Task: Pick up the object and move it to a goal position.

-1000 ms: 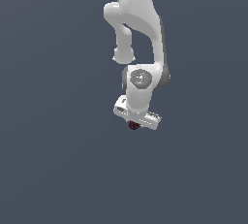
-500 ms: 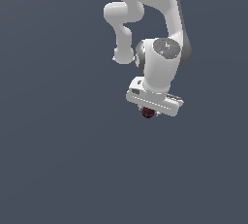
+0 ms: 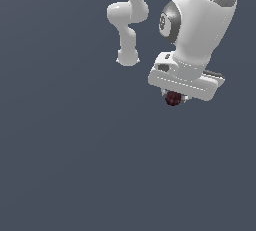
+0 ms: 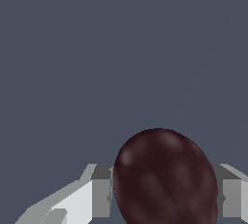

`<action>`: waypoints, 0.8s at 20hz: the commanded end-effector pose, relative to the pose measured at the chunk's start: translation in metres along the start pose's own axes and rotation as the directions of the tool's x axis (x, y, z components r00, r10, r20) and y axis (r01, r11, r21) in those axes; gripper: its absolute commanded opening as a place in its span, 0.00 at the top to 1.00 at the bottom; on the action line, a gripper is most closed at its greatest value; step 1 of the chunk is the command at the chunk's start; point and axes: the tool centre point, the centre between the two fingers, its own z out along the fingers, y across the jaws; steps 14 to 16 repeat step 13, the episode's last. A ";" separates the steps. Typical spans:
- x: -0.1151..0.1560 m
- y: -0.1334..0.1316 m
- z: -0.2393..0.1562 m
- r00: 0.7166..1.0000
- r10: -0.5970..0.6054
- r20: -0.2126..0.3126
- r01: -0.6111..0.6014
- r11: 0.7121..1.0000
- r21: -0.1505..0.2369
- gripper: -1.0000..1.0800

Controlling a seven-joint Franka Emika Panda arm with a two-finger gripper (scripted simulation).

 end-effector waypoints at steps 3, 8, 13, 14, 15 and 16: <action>-0.009 -0.015 -0.031 1.000 0.001 0.001 -0.001 1.000 0.000 1.00; -0.014 -0.026 -0.050 1.000 0.001 0.001 -0.001 1.000 0.000 1.00; -0.015 -0.029 -0.055 1.000 0.001 0.001 -0.001 1.000 0.000 1.00; -0.015 -0.029 -0.055 1.000 0.001 0.001 -0.001 1.000 0.000 1.00; -0.015 -0.029 -0.055 1.000 0.001 0.001 -0.001 1.000 0.000 1.00; -0.015 -0.029 -0.055 1.000 0.001 0.001 -0.001 1.000 0.000 1.00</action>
